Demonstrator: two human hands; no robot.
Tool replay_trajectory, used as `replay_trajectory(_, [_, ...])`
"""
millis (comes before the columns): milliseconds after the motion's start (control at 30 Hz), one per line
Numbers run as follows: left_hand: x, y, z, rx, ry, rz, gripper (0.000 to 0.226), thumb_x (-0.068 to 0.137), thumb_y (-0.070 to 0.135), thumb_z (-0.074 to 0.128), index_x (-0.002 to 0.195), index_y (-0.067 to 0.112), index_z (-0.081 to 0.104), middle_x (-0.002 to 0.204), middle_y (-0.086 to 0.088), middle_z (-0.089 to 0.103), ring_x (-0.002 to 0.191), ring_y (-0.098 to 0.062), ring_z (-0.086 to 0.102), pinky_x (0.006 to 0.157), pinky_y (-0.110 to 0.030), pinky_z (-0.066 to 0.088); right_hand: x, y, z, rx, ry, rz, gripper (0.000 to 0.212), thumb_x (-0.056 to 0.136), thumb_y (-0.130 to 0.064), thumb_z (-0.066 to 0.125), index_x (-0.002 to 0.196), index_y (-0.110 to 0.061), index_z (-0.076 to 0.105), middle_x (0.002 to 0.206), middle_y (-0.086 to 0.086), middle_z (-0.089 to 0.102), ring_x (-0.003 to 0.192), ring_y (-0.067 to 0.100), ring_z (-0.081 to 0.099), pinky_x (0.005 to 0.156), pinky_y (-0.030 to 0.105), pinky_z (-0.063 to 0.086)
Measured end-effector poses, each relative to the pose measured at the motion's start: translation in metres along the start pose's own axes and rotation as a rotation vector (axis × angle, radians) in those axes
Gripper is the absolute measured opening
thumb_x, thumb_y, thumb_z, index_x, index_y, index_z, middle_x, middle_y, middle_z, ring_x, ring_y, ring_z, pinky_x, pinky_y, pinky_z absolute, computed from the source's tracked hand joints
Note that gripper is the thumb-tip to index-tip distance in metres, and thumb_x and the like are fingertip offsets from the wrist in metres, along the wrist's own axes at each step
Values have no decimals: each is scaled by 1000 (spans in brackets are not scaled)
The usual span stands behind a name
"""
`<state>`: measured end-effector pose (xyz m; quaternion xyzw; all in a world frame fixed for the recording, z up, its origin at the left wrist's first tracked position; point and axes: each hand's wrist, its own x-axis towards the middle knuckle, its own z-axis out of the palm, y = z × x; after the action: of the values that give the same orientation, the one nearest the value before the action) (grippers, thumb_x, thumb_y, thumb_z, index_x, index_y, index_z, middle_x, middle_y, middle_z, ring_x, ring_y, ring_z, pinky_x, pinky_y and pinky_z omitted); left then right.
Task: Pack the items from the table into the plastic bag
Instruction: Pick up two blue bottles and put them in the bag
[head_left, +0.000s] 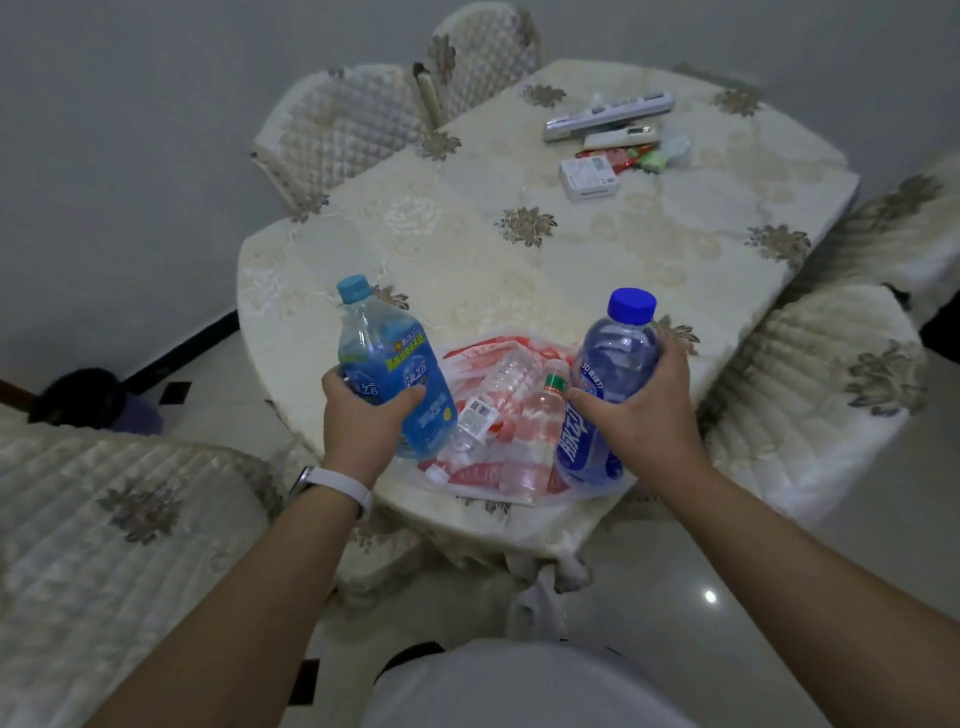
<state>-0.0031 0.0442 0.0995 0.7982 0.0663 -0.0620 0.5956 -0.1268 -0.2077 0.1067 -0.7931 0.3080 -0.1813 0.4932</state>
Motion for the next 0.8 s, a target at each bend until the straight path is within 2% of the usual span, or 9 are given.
replay_trajectory(133, [18, 0, 11, 46, -33, -9, 74, 71, 15, 84, 129, 14, 37, 108, 6, 55, 87, -3, 58, 74, -25, 50, 9, 2, 6, -4, 52, 36, 106, 45, -66, 79, 134, -34, 33, 130, -6, 48, 112, 17, 58, 89, 50, 54])
replay_trajectory(333, [43, -8, 20, 74, -102, 12, 75, 72, 12, 84, 129, 11, 36, 112, 1, 54, 93, -13, 60, 74, -25, 49, 13, 2, 14, 8, 149, 77, 115, 46, -63, 79, 141, -23, 30, 136, -2, 42, 117, 16, 52, 95, 43, 49])
replay_trajectory(433, [52, -16, 26, 80, -144, 29, 73, 71, 10, 84, 127, 11, 36, 111, 1, 54, 95, -14, 60, 70, -19, 48, 11, 7, 22, -19, 203, 129, 115, 44, -69, 76, 140, -25, 29, 135, -2, 41, 119, 20, 53, 94, 47, 51])
replay_trajectory(533, [60, -21, 31, 73, -169, 67, 70, 71, 13, 85, 121, 15, 36, 109, 5, 54, 93, -7, 60, 69, -13, 49, 8, 10, 32, -31, 249, 177, 114, 44, -71, 75, 139, -28, 28, 136, -4, 40, 121, 19, 52, 95, 50, 51])
replay_trajectory(600, [61, -21, 34, 73, -179, 106, 70, 71, 14, 85, 120, 16, 35, 111, 3, 53, 93, -5, 59, 66, -7, 49, 5, 10, 38, -22, 271, 182, 110, 45, -68, 77, 138, -30, 30, 135, -3, 41, 120, 17, 52, 96, 47, 50])
replay_trajectory(700, [67, -24, 37, 74, -217, 144, 74, 68, 14, 87, 122, 14, 36, 116, 1, 51, 99, -11, 57, 70, -3, 48, 3, 11, 49, -20, 302, 159, 102, 52, -55, 85, 136, -27, 34, 132, -2, 42, 119, 15, 51, 97, 36, 49])
replay_trajectory(800, [69, -32, 34, 118, -258, 171, 79, 64, 18, 89, 122, 16, 37, 114, 5, 49, 101, -9, 54, 72, -2, 46, 0, 16, 56, -39, 330, 149, 98, 53, -52, 88, 131, -28, 34, 130, -3, 43, 117, 14, 52, 96, 37, 50])
